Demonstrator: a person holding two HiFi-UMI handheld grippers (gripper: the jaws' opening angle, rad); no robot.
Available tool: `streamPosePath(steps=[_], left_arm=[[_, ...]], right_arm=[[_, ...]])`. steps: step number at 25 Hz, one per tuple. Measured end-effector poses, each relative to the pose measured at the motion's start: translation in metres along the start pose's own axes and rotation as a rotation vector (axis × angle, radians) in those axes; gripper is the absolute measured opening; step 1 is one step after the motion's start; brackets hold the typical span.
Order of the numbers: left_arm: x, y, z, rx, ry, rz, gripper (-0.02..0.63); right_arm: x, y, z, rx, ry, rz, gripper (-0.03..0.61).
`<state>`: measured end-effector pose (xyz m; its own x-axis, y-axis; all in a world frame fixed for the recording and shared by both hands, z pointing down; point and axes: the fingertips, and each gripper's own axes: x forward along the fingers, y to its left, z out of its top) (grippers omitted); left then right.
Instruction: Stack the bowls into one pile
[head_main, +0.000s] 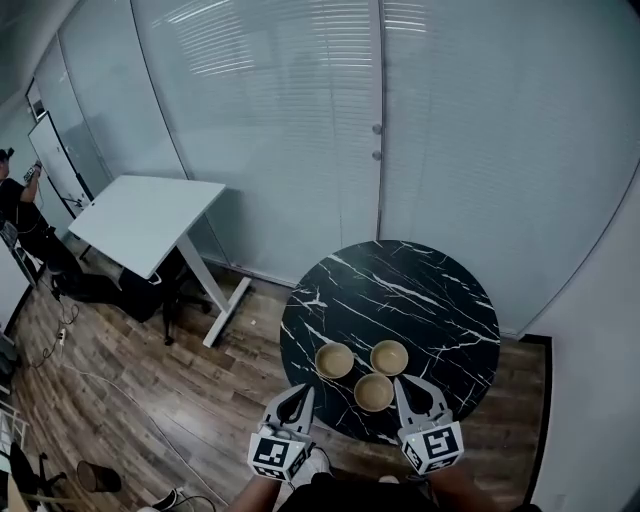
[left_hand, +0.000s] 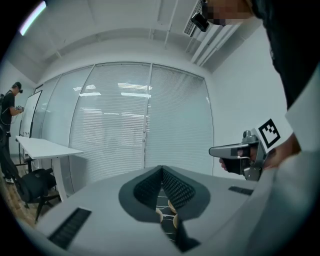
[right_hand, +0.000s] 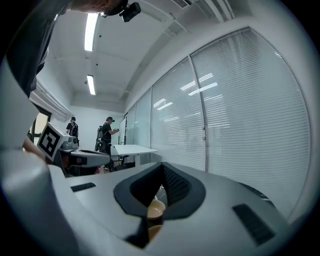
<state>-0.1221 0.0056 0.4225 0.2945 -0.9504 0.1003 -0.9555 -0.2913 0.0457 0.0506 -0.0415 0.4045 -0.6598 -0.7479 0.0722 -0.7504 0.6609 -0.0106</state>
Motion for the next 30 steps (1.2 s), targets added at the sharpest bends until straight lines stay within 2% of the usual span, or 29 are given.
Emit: streamPosePath(steps=[9,14,18,24,30], left_arm=[[0.03,0.043,-0.009,-0.05,0.028,-0.105,0.013],[0.05,0.034,-0.012,-0.045,0.075,-0.24,0.013],[0.075,0.016,-0.005,0.005,0.034,-0.323,0.013],[0.088,-0.002,-0.026,-0.006,0.081,-0.351,0.013],[0.086,-0.006,-0.06,-0.019,0.152,-0.323,0.013]], right_arm=[[0.036,0.01,-0.022,0.046,0.06,-0.114,0.008],[0.033,0.008,-0.031,0.072,0.081,-0.212,0.008],[0.025,-0.003,-0.038,0.049,0.093,-0.242,0.008],[0.016,-0.019,-0.053,0.07,0.149,-0.251,0.008],[0.016,-0.023,-0.078,0.061,0.212,-0.201,0.008]])
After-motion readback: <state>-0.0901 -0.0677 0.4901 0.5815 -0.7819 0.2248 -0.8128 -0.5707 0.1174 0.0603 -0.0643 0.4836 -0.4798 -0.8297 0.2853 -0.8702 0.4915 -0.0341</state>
